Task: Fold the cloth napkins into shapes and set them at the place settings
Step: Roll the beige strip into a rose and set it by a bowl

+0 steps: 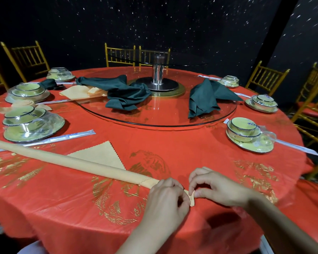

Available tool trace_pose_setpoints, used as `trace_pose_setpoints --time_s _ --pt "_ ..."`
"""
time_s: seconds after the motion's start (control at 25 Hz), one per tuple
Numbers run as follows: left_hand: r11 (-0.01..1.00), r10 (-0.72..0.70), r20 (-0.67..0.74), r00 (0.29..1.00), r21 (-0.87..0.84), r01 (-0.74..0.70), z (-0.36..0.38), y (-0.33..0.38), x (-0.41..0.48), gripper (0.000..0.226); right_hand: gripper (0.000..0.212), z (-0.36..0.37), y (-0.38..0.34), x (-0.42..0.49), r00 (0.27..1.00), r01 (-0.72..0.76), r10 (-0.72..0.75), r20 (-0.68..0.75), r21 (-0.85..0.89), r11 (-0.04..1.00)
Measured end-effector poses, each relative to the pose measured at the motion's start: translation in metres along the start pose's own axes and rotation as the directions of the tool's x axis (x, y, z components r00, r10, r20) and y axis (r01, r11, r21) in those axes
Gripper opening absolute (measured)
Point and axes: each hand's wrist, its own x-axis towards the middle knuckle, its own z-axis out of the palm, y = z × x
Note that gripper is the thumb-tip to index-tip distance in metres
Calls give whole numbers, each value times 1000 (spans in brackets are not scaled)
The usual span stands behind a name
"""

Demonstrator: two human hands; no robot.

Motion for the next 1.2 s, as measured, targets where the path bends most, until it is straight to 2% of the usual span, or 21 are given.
trace_pose_setpoints --time_s 0.12,0.24,0.44,0.56,0.72,0.8,0.92,1.0,1.12,1.2 --pt "998 7 62 998 -69 -3 1 8 -9 48 15 -4 -5 -5 994 14 -20 109 48 999" --pt "992 -47 30 998 -117 50 3 6 -8 39 7 -4 -12 -2 995 7 -25 99 176 984" --pt "996 -54 82 995 -60 59 -5 -5 -8 14 22 6 -16 10 999 -48 44 19 348 936" --pt "995 49 -75 996 86 -42 -6 -8 -15 11 23 13 -15 18 998 -47 56 -18 317 947" --pt "982 37 -34 999 185 -30 -7 -6 -16 33 15 11 -13 13 999 -5 13 -29 254 967" --pt "980 24 -57 998 198 -12 -5 -6 -14 33 15 6 -11 5 1000 1 -6 16 263 965" --pt "984 31 -108 994 180 -11 0 -4 -11 26 27 5 -5 1 999 2 -5 35 109 994" --pt "990 40 -153 987 140 -19 6 -3 -11 21 21 5 -5 2 1000 17 -18 25 59 998" --pt "999 -3 -205 979 42 12 7 -5 -15 21 15 2 -12 3 999 22 -29 44 145 989" --pt "995 -26 -203 979 90 45 3 -8 -17 23 14 3 -16 6 999 27 -34 33 195 980"
